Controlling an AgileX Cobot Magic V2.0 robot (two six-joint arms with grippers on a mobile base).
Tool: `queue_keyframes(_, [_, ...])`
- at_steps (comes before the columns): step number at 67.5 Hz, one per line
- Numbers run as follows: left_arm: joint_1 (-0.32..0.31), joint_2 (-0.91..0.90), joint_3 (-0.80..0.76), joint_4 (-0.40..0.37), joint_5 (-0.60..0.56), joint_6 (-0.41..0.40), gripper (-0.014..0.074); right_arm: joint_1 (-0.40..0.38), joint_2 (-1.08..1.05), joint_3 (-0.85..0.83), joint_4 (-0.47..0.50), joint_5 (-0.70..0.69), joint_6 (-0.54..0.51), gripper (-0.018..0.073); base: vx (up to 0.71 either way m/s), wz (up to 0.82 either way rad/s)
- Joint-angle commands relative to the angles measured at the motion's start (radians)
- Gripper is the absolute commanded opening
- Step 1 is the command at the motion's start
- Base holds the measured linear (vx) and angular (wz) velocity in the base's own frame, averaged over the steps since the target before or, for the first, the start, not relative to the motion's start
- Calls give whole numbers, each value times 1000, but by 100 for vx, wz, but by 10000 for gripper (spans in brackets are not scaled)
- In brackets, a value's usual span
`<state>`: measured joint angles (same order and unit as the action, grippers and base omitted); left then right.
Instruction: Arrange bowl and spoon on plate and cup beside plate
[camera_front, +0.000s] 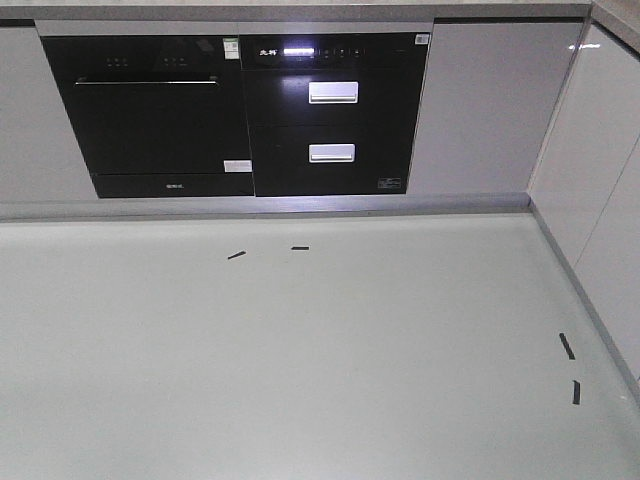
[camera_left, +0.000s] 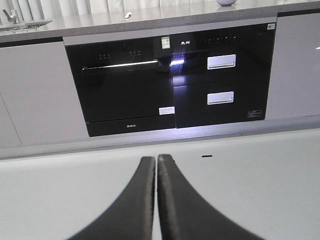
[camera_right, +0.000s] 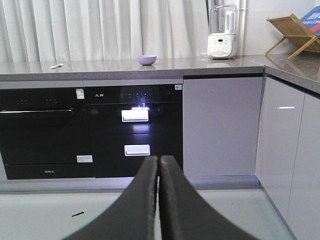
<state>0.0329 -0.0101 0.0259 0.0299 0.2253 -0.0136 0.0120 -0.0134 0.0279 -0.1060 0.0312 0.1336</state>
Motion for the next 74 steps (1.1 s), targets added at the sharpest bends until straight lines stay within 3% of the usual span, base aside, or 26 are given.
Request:
queue_keyframes(1, [1, -15, -8, -8, -72, -10, -6, 2, -7, 4, -7, -77, -3, -3, 0, 0])
queue_keyframes(74, [1, -15, -8, -8, -72, -10, -6, 2, -7, 4, -7, -77, -3, -3, 0, 0])
